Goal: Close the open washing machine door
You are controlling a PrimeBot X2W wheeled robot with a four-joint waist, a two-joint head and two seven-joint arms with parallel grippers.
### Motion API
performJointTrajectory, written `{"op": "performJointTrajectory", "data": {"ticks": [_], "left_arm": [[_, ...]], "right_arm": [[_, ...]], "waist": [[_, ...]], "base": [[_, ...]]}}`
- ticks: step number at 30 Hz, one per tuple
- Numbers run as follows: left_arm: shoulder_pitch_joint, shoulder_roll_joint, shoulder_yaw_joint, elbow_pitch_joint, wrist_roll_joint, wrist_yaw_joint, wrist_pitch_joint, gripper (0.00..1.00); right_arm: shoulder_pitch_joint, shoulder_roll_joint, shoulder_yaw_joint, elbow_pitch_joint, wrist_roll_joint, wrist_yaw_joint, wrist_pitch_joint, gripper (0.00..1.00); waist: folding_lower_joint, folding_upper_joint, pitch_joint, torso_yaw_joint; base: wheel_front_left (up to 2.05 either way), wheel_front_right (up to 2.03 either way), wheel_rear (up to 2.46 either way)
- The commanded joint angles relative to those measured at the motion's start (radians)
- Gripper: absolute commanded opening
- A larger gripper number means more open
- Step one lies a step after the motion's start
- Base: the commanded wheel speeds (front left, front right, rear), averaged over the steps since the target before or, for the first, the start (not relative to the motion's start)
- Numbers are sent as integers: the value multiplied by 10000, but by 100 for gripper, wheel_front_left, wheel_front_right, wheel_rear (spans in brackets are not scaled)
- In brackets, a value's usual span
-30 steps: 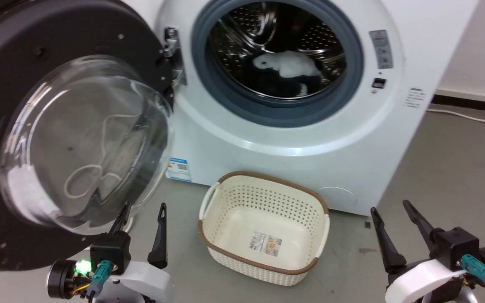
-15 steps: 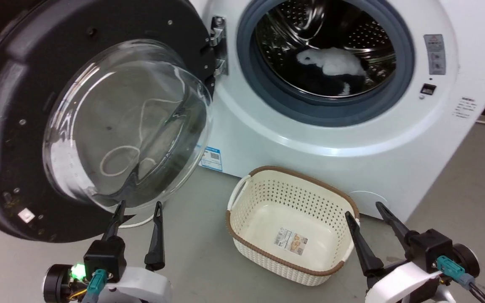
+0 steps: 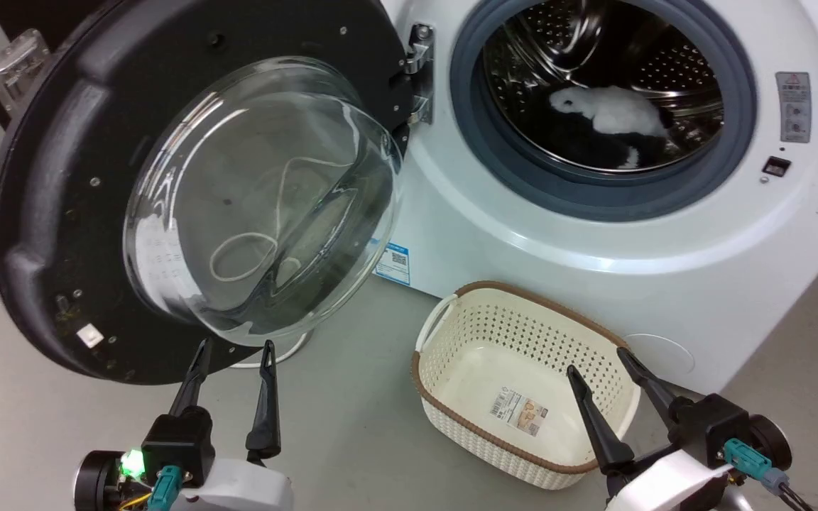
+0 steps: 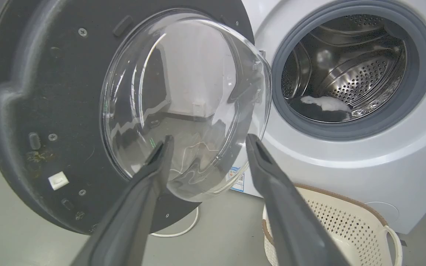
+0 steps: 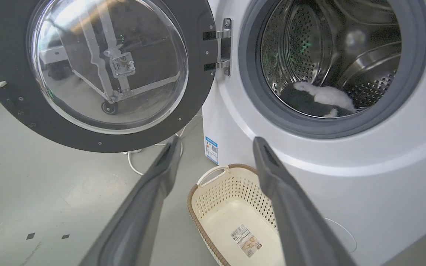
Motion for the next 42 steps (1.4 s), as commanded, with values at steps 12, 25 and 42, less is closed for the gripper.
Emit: {"op": "performJointTrajectory", "data": {"ticks": [12,25,42], "left_arm": [[188,1,-144,29,-154,-87,-335,21],[-441,-12,752,-1361,-1352,-519,-606,0],[-5020,1636,5212,1497,-6744,-493,1518,0]], "right_arm": [[-25,-73,46,206,243,5,-328,100],[381,38,-497,50,119,6,-599,100],[-93,-366,-485,-134,218,7,-861,100]], "waist": [[0,0,-2,512],[0,0,361,1093],[0,0,1707,761]], "base": [[0,0,0],[0,0,0],[0,0,0]]}}
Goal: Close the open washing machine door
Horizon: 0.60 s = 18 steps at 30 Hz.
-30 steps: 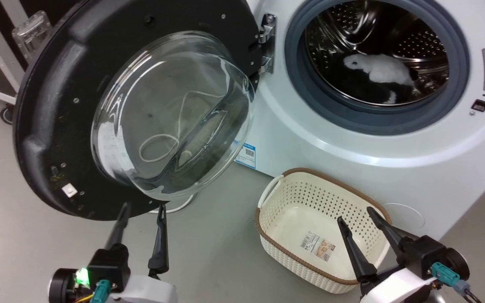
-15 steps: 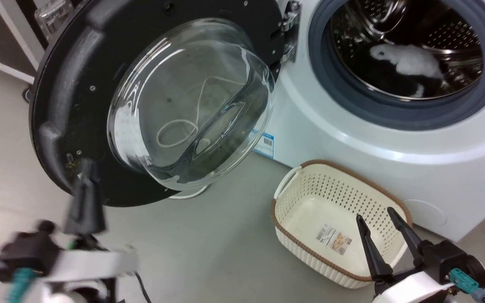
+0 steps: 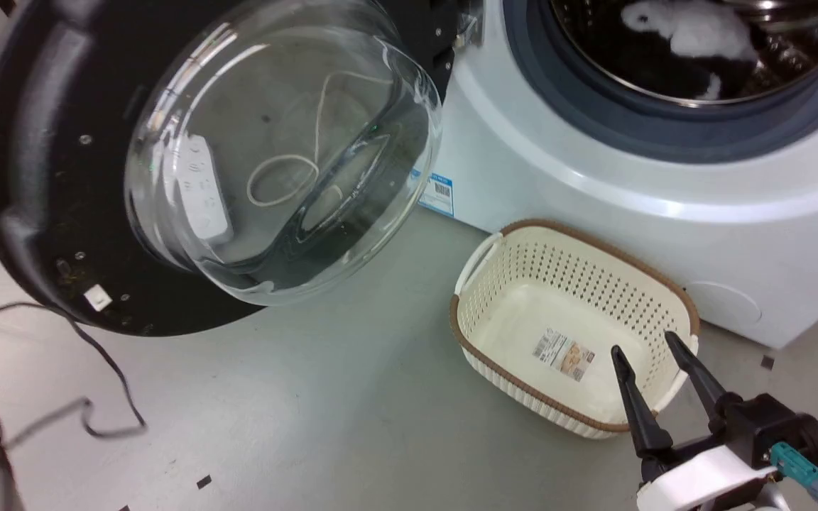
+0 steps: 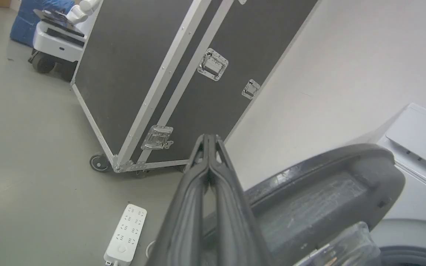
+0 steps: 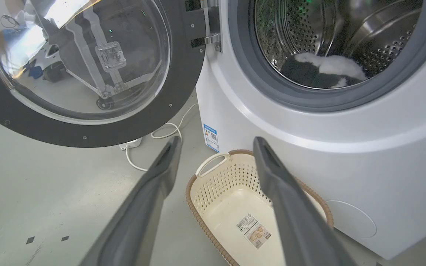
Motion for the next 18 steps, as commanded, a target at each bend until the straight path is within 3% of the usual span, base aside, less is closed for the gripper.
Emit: {"op": "performJointTrajectory", "data": {"ticks": [1,9,18], "left_arm": [[-457,157,299,450,-549,128,317,0],[-1808,735,1012,2738,-3303,538,3375,0],[-1479,415,830,3134,-5266,-24,6316,0]], "right_arm": [[-188,-100,48,11,79,7,-95,100],[-301,-265,188,130,231,8,-268,100],[-322,-285,281,321,289,8,-398,100]], "waist": [[-1,0,143,-39],[-1,0,405,31],[-1,0,330,168]], "base": [[0,0,0],[0,0,0],[0,0,0]]}}
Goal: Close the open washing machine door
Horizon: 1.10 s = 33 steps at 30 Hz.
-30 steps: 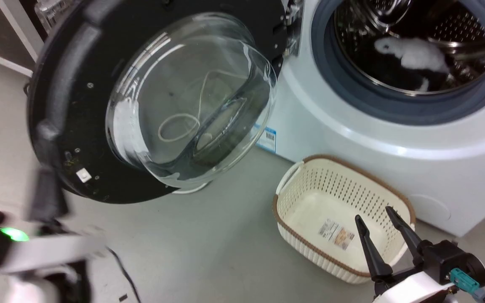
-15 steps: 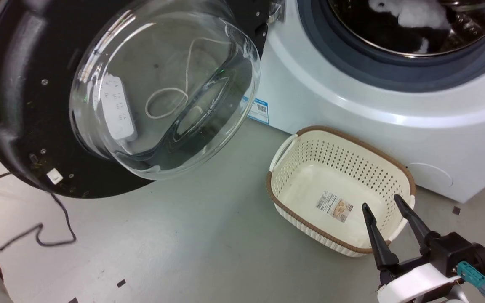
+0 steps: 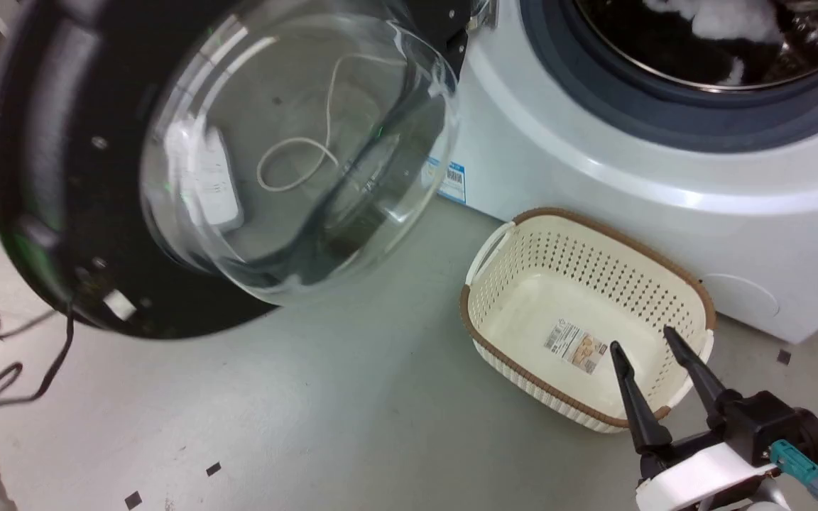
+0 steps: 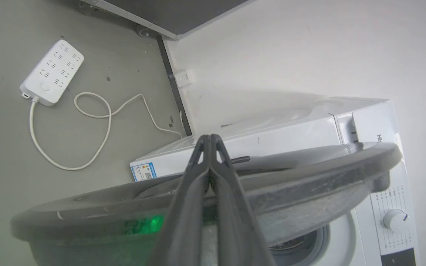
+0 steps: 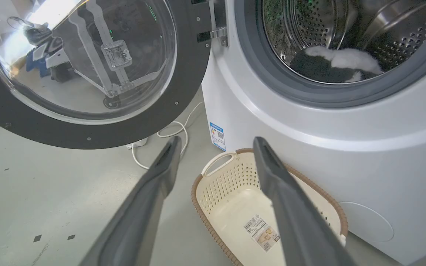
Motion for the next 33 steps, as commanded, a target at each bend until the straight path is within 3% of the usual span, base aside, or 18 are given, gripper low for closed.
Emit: {"op": "performJointTrajectory", "data": {"ticks": [1,12,17,24,25,26,28,29,33], "left_arm": [[327,-312,-228,-108,-233,-198,559,0],[3092,-1643,-1171,-2001,-1356,-801,3105,0],[4540,-2165,-2117,-3270,-1517,-1060,3281,0],[6016,-2278,-4842,-4114,-2810,-1075,1911,0],[6016,-2278,-4842,-4114,-2810,-1075,1911,0],[6158,-2279,-5624,-4153,-3056,-1084,1362,0],[6190,-2280,-5966,-4137,-3128,-1095,1100,0],[6168,-2280,-6550,-4073,-3143,-1142,594,0],[5962,-2281,-7288,-3927,-3252,-1236,-315,0]], "right_arm": [[-34,-16,48,61,32,8,-57,100],[157,351,-209,405,-22,8,-103,100],[259,476,-491,504,-111,8,-116,100],[241,604,-945,434,-52,8,-111,100],[241,604,-945,434,-52,8,-111,100],[201,608,-1025,387,-100,8,-81,100],[178,607,-1055,362,-123,8,-64,100],[139,612,-1106,322,-113,8,-36,100],[37,648,-1196,247,57,8,-18,100]], "waist": [[0,0,-134,-18],[0,0,-1168,-389],[0,0,-1607,-768],[0,0,-1632,-1703],[0,0,-1632,-1703],[0,0,-1525,-2076],[0,0,-1462,-2285],[0,0,-1334,-2731],[0,0,-1099,-3487]], "base": [[0,0,0],[0,0,0],[0,0,0],[0,0,0],[0,0,0],[0,0,0],[0,0,0],[0,0,0],[0,0,0]]}}
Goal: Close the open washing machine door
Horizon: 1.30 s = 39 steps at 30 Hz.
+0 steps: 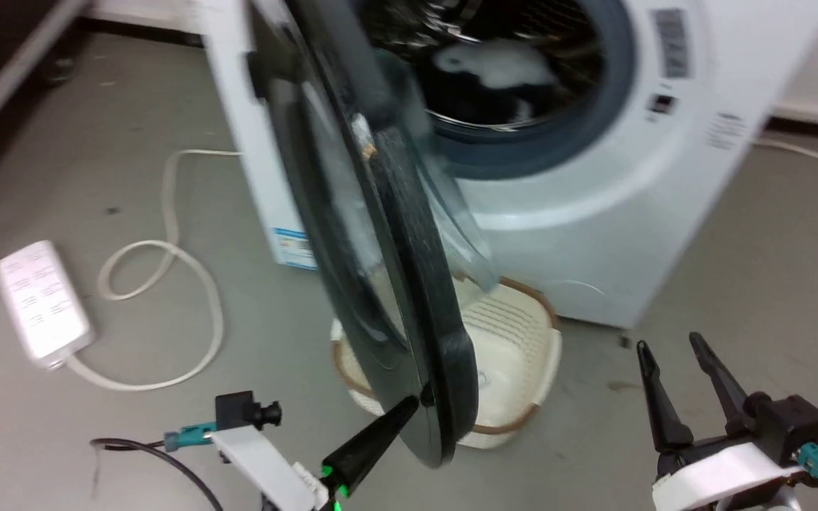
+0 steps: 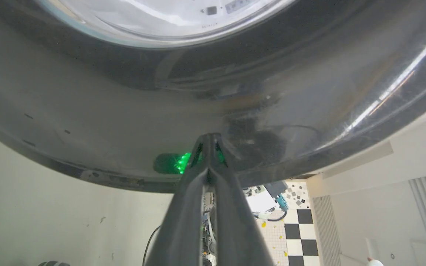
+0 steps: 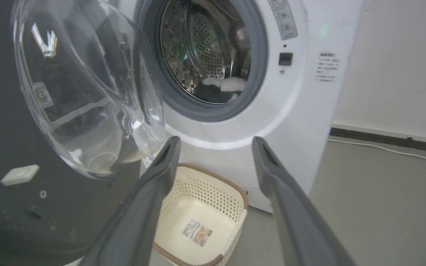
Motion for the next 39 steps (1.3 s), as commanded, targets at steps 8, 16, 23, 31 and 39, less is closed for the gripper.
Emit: {"op": "performJointTrajectory", "data": {"ticks": [8,16,23,31,39], "left_arm": [[-1678,0,-1271,864,-431,-182,-2039,0],[-4243,0,-1245,2650,-1351,-70,-4382,0],[-6509,0,-1497,4188,-1903,-139,-5591,0],[-7345,-1,-1910,5284,-2210,-206,-6529,0],[-5554,195,-2338,3632,-1553,-211,-6988,0]], "right_arm": [[-399,66,-7,-11,166,8,-48,100],[-717,138,38,245,428,8,-116,100],[-997,183,250,325,575,8,-130,100],[-989,200,174,283,608,8,-132,100],[-623,202,-32,-22,497,8,-133,100]], "waist": [[0,-1,1206,-2813],[0,-1,2123,-4376],[0,-1,2468,-5042],[0,-1,2200,-4840],[0,-1,1255,-3498]], "base": [[0,0,0],[0,0,0],[0,0,0],[0,0,0],[0,0,0]]}}
